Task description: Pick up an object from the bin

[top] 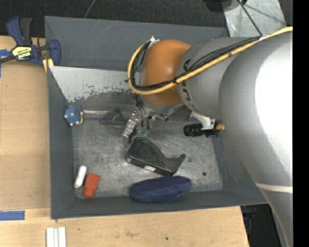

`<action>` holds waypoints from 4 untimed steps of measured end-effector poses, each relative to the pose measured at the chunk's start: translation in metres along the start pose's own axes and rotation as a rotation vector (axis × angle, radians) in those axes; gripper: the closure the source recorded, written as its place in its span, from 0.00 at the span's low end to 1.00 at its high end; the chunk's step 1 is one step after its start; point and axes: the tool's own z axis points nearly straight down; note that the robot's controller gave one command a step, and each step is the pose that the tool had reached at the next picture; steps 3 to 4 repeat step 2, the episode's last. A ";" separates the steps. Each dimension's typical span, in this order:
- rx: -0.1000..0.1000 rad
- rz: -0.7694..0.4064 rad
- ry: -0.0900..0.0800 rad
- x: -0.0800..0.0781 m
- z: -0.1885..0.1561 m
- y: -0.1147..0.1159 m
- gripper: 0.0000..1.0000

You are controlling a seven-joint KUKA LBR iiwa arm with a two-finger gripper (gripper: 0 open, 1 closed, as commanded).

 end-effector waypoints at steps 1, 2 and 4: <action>-0.003 -0.001 -0.004 -0.003 -0.074 0.001 1.00; 0.000 -0.002 -0.001 -0.004 -0.089 0.001 1.00; 0.000 -0.002 -0.001 -0.004 -0.089 0.001 1.00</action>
Offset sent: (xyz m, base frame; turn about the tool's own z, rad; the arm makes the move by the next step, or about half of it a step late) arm 0.0001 -0.0003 0.0690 0.0000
